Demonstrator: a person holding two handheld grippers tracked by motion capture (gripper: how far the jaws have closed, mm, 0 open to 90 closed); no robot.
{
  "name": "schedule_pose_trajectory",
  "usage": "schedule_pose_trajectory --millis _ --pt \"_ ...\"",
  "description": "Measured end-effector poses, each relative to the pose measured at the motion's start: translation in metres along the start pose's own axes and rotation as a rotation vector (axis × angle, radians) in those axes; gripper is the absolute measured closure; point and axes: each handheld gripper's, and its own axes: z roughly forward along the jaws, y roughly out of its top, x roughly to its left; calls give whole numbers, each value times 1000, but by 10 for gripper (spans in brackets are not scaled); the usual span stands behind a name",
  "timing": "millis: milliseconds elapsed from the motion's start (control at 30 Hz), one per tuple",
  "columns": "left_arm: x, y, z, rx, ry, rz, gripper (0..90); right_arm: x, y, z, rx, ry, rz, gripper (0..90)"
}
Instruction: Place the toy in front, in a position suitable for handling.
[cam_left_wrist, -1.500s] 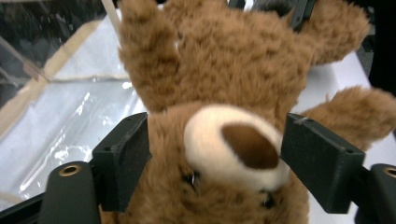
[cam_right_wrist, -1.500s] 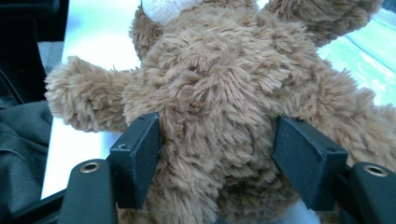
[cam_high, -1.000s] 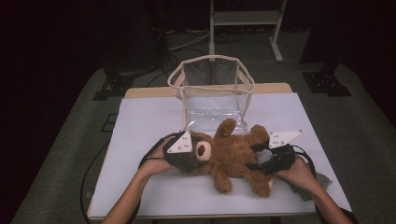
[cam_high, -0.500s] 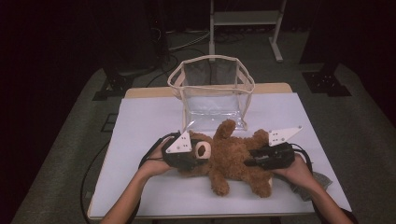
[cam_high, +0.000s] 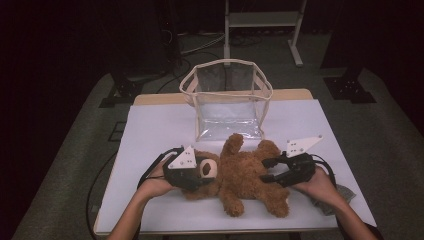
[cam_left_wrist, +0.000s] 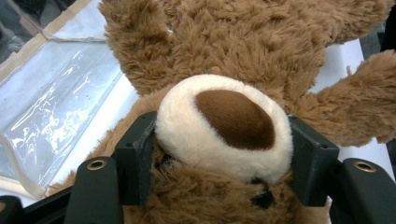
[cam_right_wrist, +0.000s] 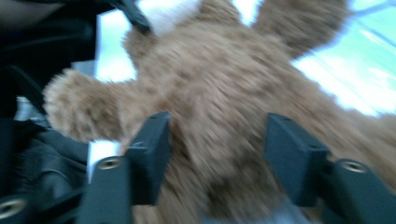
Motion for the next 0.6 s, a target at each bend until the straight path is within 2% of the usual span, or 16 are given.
schedule_pose_trajectory --millis 200,267,367,400,467,600 --pt "-2 -1 1 -12 17 -15 325 -6 -22 -42 42 -152 51 292" --pt "-2 0 0 1 15 -9 323 -9 -35 -58 45 -196 90 284" --pt "-5 0 -1 11 16 4 311 -11 -51 -72 77 -259 113 276" --pt "-5 0 -1 11 16 4 303 -11 -51 -72 77 -259 113 276" --pt "-5 0 -1 12 17 7 300 -15 -66 -80 92 -284 146 276" --pt "-6 -1 -1 7 22 12 296 -22 -86 -81 125 -303 182 295"
